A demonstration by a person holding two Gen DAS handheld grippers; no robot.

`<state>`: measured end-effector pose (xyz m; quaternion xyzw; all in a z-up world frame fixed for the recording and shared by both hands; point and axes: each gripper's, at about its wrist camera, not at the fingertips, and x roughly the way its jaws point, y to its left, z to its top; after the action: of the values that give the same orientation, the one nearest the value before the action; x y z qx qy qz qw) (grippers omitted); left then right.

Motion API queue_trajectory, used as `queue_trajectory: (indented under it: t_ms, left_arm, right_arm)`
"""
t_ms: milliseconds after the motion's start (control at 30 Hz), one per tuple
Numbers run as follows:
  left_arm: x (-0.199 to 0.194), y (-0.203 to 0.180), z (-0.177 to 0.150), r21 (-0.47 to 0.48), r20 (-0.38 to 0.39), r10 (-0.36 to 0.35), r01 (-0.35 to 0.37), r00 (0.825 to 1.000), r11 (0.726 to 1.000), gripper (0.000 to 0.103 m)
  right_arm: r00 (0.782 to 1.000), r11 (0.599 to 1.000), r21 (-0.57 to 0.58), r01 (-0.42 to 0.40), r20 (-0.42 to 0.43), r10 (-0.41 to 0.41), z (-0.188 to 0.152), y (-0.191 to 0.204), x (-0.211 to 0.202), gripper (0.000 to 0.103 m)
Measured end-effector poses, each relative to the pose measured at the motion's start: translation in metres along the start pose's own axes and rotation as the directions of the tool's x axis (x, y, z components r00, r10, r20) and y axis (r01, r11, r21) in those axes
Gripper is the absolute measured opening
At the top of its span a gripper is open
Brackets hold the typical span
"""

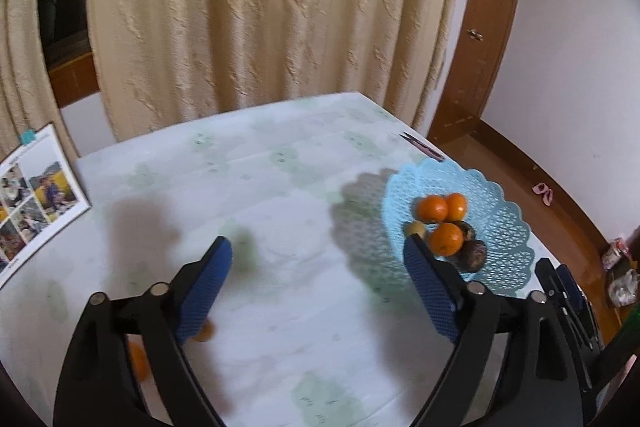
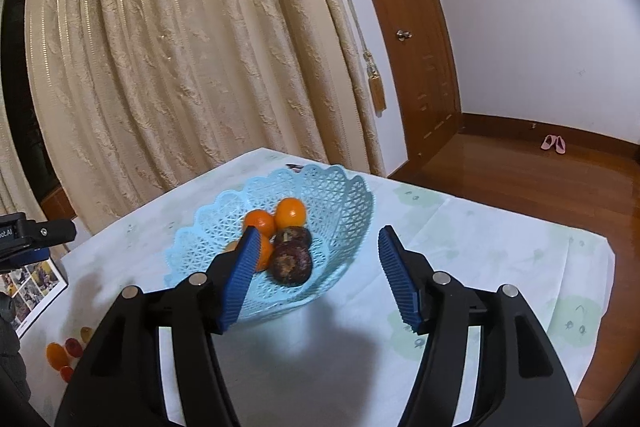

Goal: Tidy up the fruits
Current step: 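Move the left tool back to the table and grasp another orange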

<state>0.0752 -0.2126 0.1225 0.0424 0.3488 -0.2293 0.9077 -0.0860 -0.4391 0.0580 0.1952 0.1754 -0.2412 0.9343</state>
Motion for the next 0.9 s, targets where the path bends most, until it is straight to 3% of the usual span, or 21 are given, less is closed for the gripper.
queue_trajectory:
  t_ms: [400,633,900]
  left_arm:
    - [-0.042,0.069,-0.011,-0.047,0.055,0.134,-0.131,0.99,0.99,0.09]
    - [-0.052,0.125,-0.035,-0.113,0.012,0.229,-0.227,0.973,0.967,0.09]
    - [-0.045,0.151,-0.063,-0.137,-0.058,0.259,-0.264,0.964,0.955,0.09]
  right_arm:
    - [0.996,0.996,-0.033,-0.079,-0.033,0.078,-0.004,0.032,-0.004,0.064]
    - [0.992,0.992,-0.051,-0.114,-0.06,0.111,-0.009,0.047,-0.005,0.07]
    - [0.98,0.98,-0.089,-0.176,-0.114,0.165,-0.02,0.074,-0.006,0.07]
